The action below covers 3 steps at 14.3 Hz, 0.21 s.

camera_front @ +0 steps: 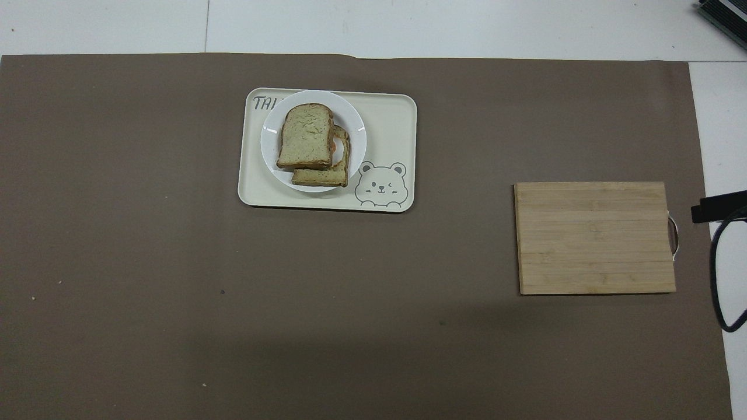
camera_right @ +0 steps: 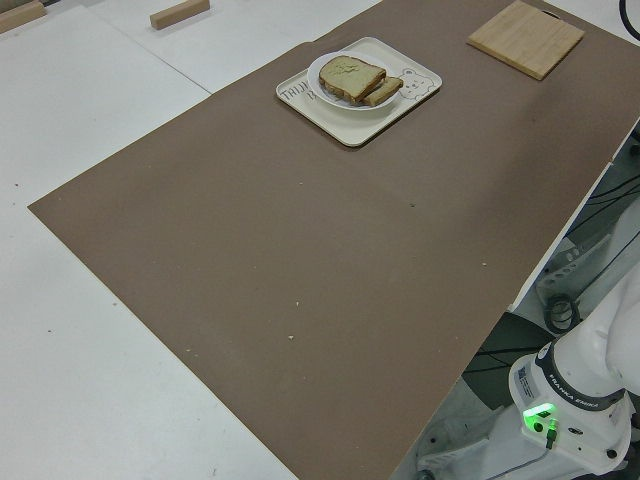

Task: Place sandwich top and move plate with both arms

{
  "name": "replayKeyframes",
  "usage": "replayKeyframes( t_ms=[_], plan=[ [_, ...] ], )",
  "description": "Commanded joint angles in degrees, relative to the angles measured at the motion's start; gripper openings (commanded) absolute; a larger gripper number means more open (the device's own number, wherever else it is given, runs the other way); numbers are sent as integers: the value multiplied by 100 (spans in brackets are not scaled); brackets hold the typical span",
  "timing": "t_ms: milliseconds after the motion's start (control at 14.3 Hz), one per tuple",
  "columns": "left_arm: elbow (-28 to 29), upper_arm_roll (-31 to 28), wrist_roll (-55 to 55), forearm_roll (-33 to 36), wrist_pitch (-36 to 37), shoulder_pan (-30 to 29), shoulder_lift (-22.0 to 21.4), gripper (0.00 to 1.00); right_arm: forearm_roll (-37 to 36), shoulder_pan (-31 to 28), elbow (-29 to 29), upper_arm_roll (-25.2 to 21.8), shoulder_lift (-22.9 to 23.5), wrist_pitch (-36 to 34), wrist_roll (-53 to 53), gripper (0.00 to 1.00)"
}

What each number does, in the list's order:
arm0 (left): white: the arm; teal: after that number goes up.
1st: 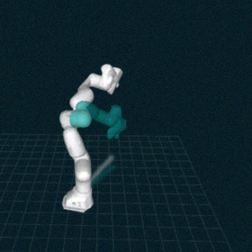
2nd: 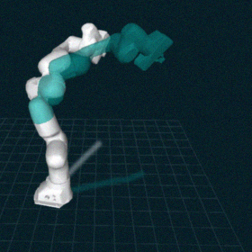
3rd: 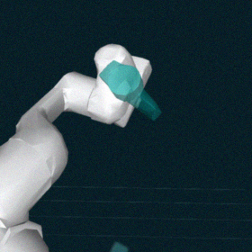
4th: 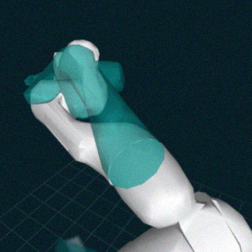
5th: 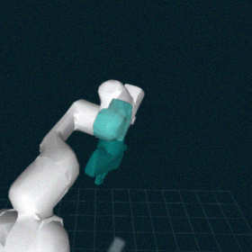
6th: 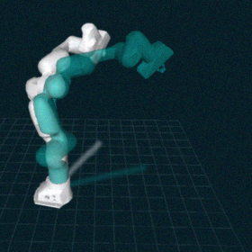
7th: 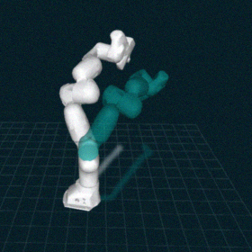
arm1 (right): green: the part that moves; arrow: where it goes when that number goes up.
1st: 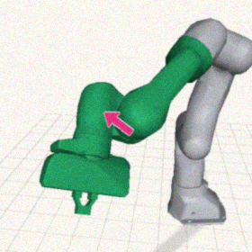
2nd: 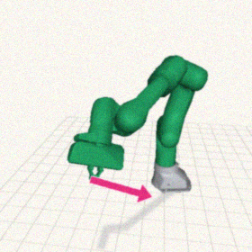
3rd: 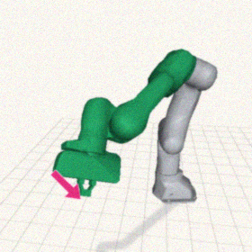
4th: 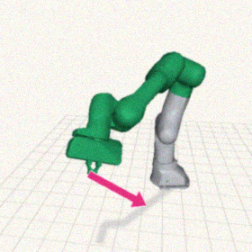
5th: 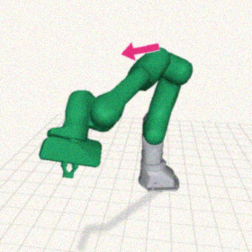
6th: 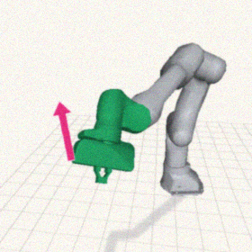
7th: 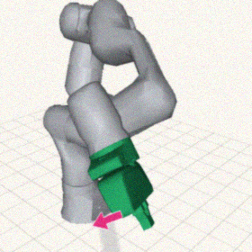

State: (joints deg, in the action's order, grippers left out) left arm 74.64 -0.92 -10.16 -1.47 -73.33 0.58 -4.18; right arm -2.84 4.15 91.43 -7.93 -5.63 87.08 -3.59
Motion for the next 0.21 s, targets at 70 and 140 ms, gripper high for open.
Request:
replayKeyframes(
  t_ms=[70,140],
  plan=[
    [130,84,41,112,126,-102,-109,100,21,-28,68,29,-79,-51,-98,100],
    [130,75,49,112,126,-102,-109,100,21,-28,68,29,-79,-51,-98,100]
  ],
)
